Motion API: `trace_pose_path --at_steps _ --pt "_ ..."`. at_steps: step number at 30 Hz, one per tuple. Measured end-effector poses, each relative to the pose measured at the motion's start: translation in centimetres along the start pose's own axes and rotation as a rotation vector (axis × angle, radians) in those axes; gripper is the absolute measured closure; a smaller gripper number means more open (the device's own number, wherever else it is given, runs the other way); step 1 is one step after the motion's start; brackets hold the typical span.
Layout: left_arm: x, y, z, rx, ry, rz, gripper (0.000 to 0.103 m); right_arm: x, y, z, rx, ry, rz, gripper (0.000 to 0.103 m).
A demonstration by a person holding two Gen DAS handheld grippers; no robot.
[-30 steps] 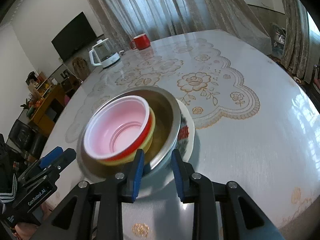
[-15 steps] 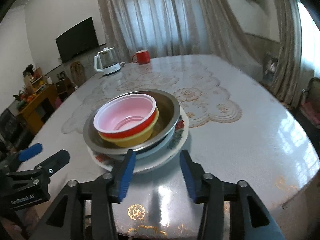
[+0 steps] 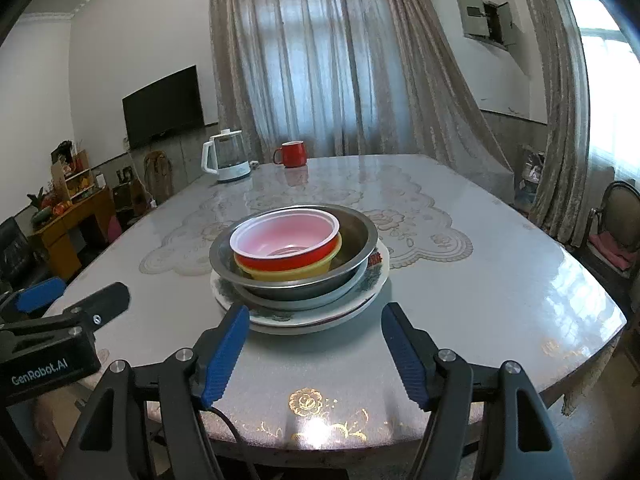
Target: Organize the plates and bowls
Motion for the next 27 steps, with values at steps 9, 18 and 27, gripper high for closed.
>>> trace_pose_path --at_steps 9,18,27 --pt "-0.1 0.2 -0.2 -0.005 0.029 0.0 0.0 -0.4 -0.4 0.5 -0.014 0.005 -0.02 0.033" --pt "0.8 1.1 -0.2 0.012 -0.003 0.046 0.0 0.1 0.0 0.4 -0.01 0.008 0.005 0.033" --pt "1.2 1.7 -0.3 0.042 -0.036 0.083 0.0 0.4 0.4 0.3 0.002 0.004 0.03 0.033"
Point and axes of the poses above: each gripper's, at about its wrist camera, not at the fingertips, and x roughly the way its jaws point, z to its left, y to its underside, the point moved 7 cm from there along x, roughly the way its jaws point, and after that the axes turned 7 degrees about -z, right-handed, at the moved point
